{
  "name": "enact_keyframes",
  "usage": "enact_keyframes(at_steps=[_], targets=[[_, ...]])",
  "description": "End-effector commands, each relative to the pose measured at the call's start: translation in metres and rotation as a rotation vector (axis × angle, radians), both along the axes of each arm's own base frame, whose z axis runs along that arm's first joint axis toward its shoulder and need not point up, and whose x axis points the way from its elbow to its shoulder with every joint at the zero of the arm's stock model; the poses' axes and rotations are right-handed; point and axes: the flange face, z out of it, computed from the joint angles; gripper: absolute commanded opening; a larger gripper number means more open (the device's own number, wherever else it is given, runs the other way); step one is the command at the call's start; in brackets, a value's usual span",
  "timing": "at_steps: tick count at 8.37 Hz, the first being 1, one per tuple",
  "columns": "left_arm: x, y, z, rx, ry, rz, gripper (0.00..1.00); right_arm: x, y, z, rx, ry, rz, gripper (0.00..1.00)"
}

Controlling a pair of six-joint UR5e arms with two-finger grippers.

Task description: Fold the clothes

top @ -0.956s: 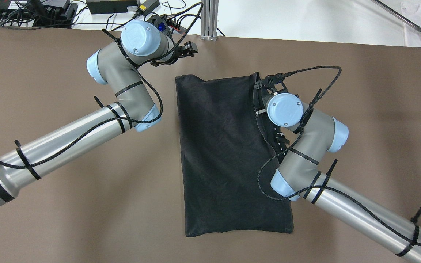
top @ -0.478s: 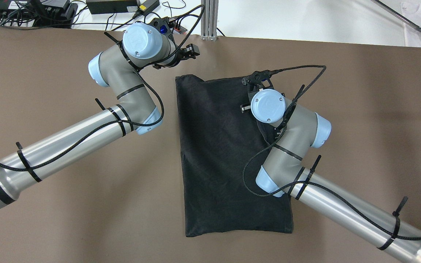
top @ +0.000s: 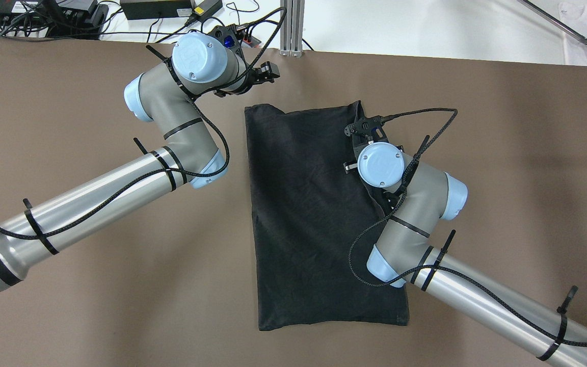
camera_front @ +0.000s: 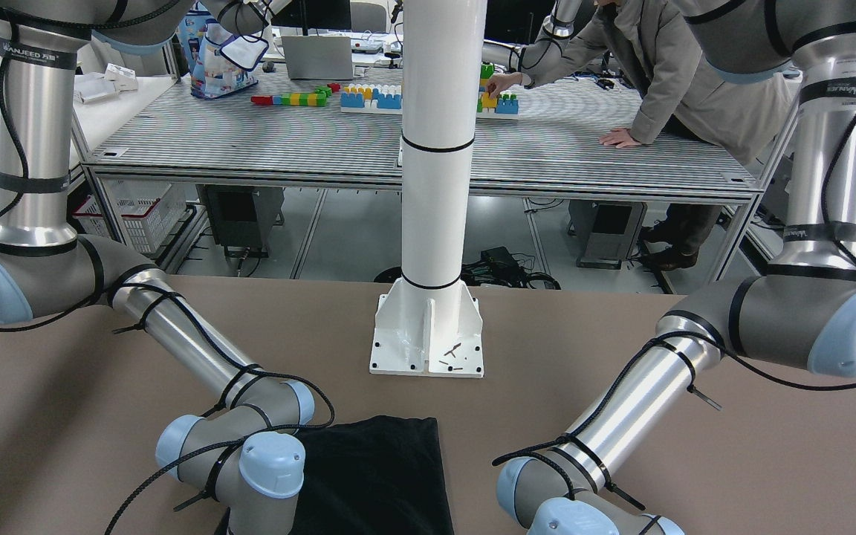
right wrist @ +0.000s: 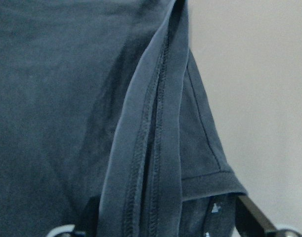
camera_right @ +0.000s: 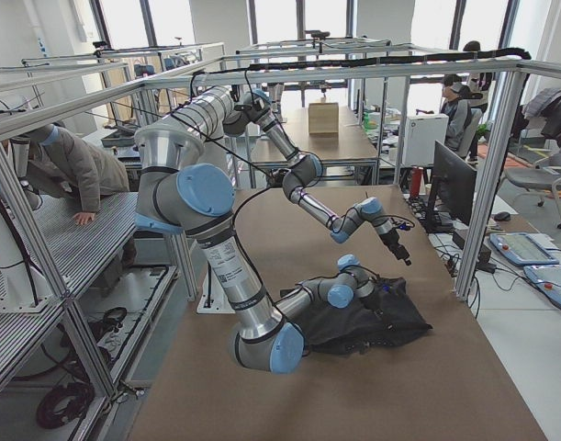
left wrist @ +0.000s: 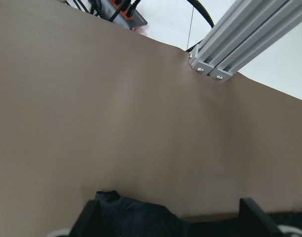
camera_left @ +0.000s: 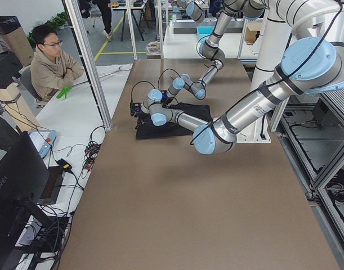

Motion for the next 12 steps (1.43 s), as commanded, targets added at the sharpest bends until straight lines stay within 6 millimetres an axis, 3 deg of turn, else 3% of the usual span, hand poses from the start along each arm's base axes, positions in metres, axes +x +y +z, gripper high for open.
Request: enact_keyframes(at_steps=[1,2,3,5,6,7,9,12], targets=[[0.0,0.0,0.0,-0.001,-0.001,-0.001,1.0,0.04,-0.017,0.037,0.023,0.038,-0.054,0.94],[0.0,0.0,-0.002,0.001,0.001,-0.001,1.0,0.068,-0.011,0.086,0.06,0.026,-0.071,0.95],[0.0,0.0,-0.003,0.002,0.002,-0.001,1.0,0.078,-0.007,0.085,0.089,-0.036,-0.123,0.95],[0.001,0.001,-0.006,0.003,0.005,0.0,1.0,0.081,0.003,0.025,0.043,-0.078,-0.12,0.95],[0.001,0.001,-0.006,0.003,0.005,0.0,1.0,0.088,0.008,0.012,0.03,-0.078,-0.113,0.95],[0.001,0.001,-0.008,0.005,0.006,0.0,1.0,0.097,0.013,0.041,0.012,-0.053,-0.115,0.95],[0.001,0.001,-0.01,0.003,0.005,0.0,1.0,0.109,0.025,0.067,0.006,-0.052,-0.111,0.94],[0.003,0.001,-0.012,0.002,0.004,0.001,1.0,0.136,0.053,0.07,0.005,-0.064,-0.121,0.95]])
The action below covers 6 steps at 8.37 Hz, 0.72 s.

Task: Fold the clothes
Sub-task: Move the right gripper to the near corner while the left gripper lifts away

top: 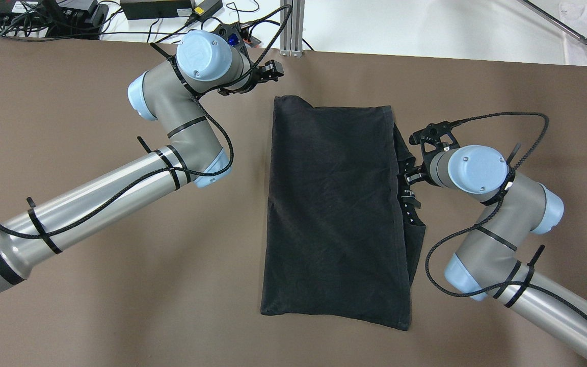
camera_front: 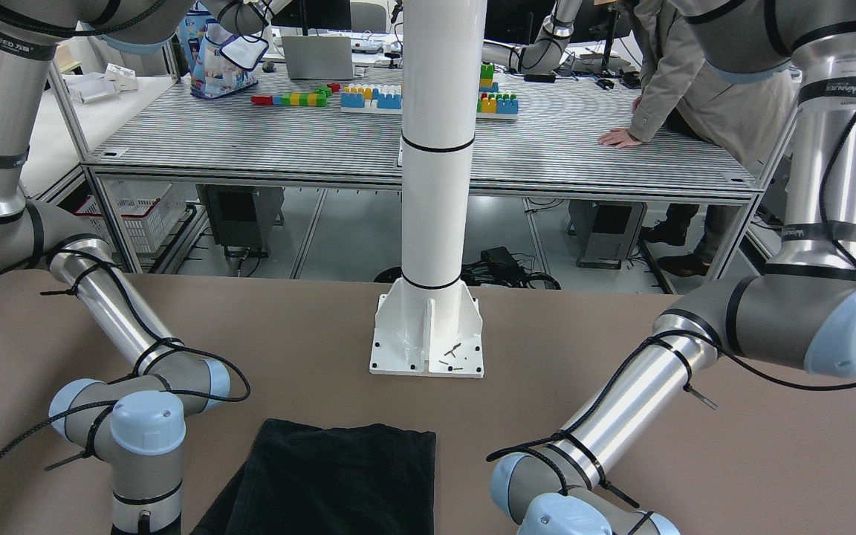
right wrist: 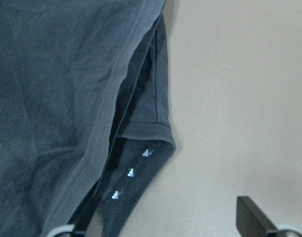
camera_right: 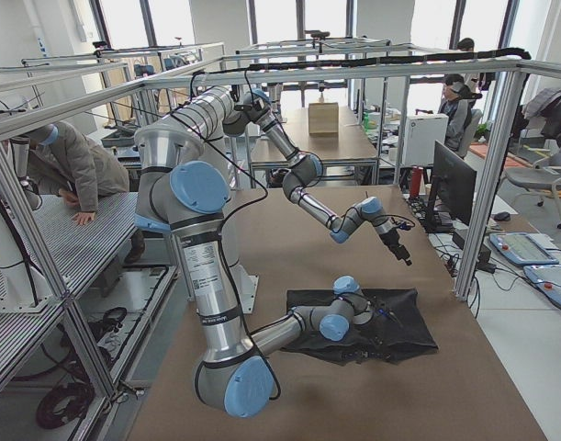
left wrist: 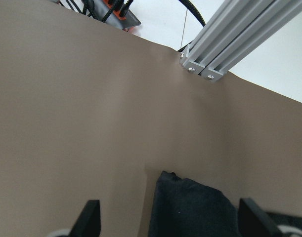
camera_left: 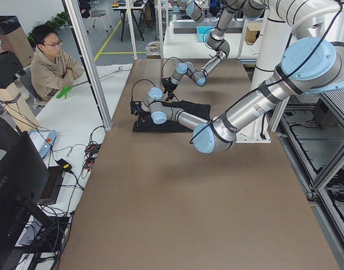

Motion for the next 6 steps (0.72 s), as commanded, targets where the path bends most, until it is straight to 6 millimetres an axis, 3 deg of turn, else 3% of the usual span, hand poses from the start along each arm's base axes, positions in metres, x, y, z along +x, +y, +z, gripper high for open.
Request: enact_keyframes(at_steps=[1,2,3,4,6], targets=[[0.001,0.0,-0.003,0.002,0.0,0.001,1.0,0.019,0.024,-0.022,-0.009,-0.034,0.012,0.95],[0.001,0.0,-0.008,0.005,0.003,0.001,1.0,0.012,0.036,-0.056,-0.093,-0.109,0.09,0.94],[0.001,0.0,-0.011,0.007,0.006,0.0,1.0,-0.01,0.062,-0.095,-0.235,-0.289,0.218,0.94],[0.001,0.0,-0.019,0.014,0.012,-0.001,1.0,-0.022,0.09,-0.117,-0.393,-0.453,0.349,0.94],[0.0,0.0,-0.025,0.02,0.017,0.001,1.0,-0.041,0.151,-0.127,-0.51,-0.582,0.479,0.92]])
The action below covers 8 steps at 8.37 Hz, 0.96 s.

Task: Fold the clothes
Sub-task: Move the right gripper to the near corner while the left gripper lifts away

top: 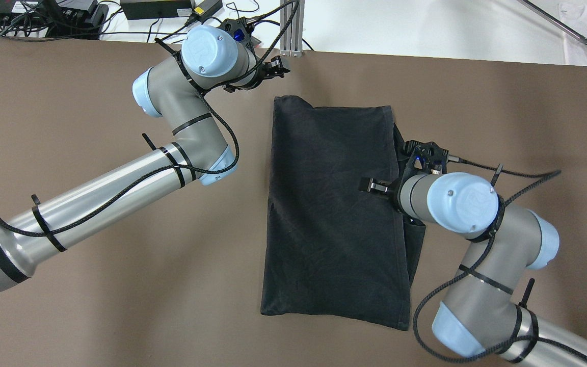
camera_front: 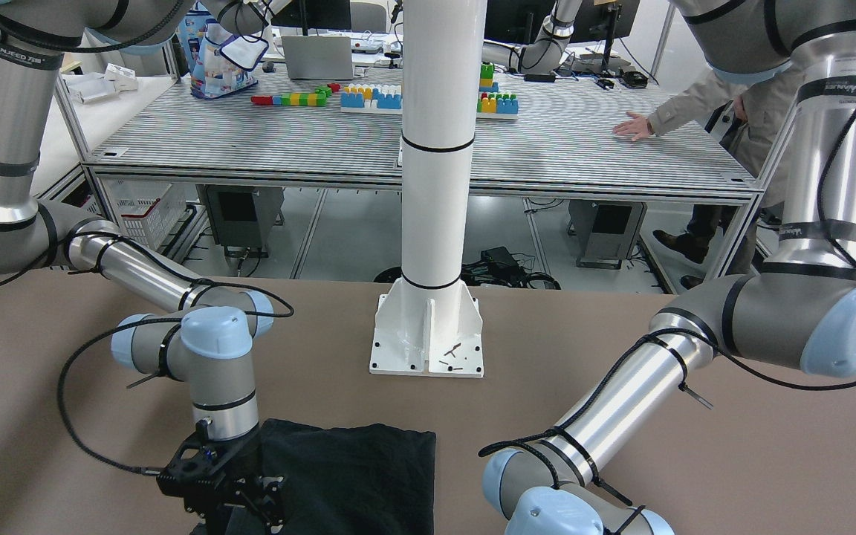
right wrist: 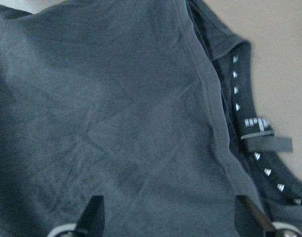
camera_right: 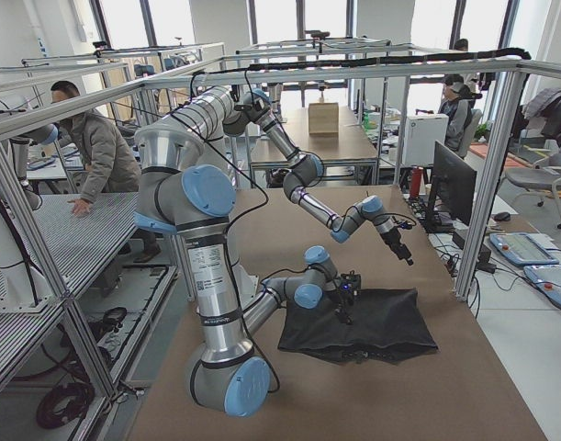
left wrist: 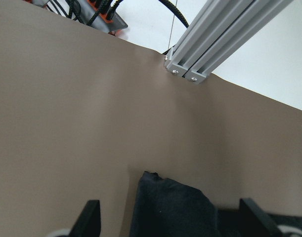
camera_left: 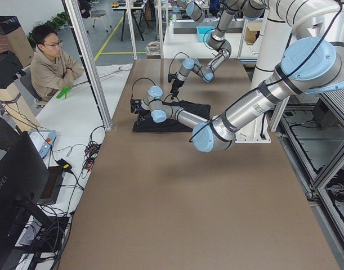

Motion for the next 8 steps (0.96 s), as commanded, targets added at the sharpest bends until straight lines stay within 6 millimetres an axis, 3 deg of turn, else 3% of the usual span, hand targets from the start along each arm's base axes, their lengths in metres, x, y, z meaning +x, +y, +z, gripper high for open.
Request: enact_keyframes(at_steps=[1,2,3,4,5,8], targets=[[0.0,0.0,-0.011,0.011,0.01,0.0,1.0,-0.023,0.081,-0.009,-0.234,-0.179,0.216,0.91],[0.0,0.0,-0.014,0.013,0.013,0.0,1.0,-0.015,0.097,-0.002,-0.299,-0.21,0.25,0.89],[0.0,0.0,-0.015,0.013,0.014,0.0,1.0,-0.021,0.127,0.021,-0.364,-0.2,0.264,0.88],[0.0,0.0,-0.017,0.014,0.016,0.0,1.0,-0.03,0.148,0.032,-0.384,-0.206,0.308,0.85],[0.0,0.0,-0.017,0.014,0.016,0.0,1.0,-0.037,0.171,0.061,-0.39,-0.146,0.288,0.84],[-0.001,0.003,-0.03,0.009,0.044,-0.012,1.0,-0.054,0.199,0.076,-0.389,-0.106,0.238,0.83]])
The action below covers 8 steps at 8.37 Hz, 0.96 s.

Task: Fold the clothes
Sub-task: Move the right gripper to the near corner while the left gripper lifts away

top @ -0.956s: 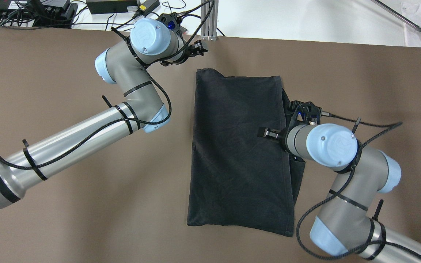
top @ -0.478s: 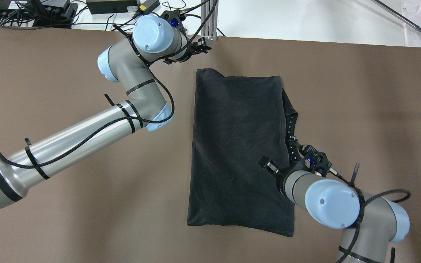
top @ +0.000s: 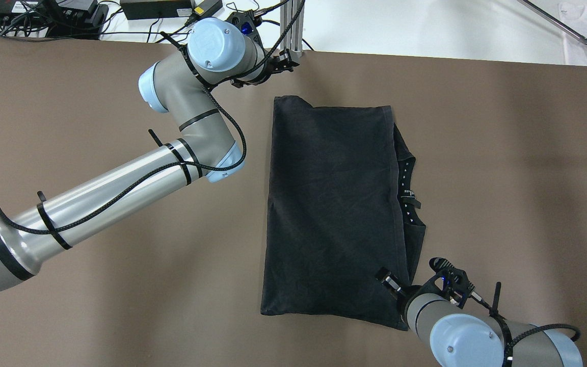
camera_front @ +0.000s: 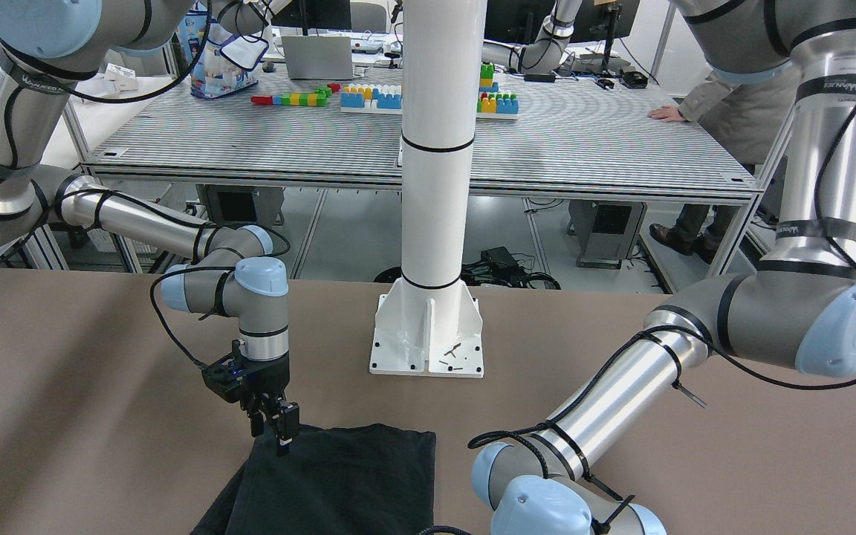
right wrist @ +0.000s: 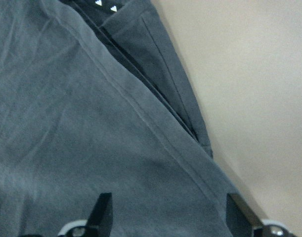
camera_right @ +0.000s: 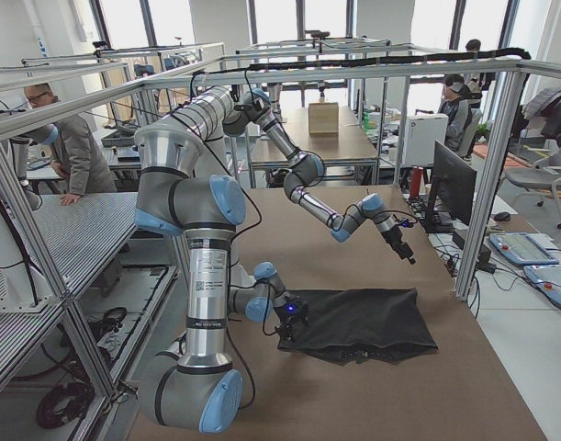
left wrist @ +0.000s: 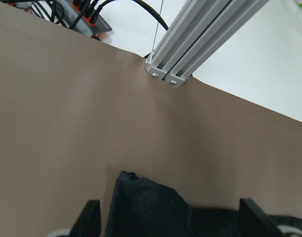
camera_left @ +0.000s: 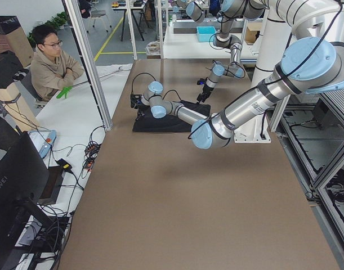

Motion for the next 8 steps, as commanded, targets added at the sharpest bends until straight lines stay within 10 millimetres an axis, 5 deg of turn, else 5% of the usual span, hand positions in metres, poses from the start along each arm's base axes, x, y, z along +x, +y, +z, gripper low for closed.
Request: enact_keyframes(at_steps=[1,4,5,7,8], targets=[[-0.001,0.002,-0.007,0.0,0.015,-0.005,1.0,-0.024,0.023,0.018,-0.005,0.03,-0.044,0.82],[0.003,0.005,-0.008,0.0,0.017,0.001,1.0,-0.03,0.023,0.024,0.001,0.048,-0.059,0.76],[0.003,0.005,-0.008,0.0,0.017,0.001,1.0,-0.032,0.022,0.019,0.003,0.038,-0.059,0.64],[0.005,0.006,-0.008,0.0,0.017,0.002,1.0,-0.034,0.022,0.014,0.007,0.03,-0.057,0.06],[0.007,0.007,-0.008,-0.002,0.018,0.003,1.0,-0.035,0.022,0.014,0.006,0.03,-0.058,0.0]])
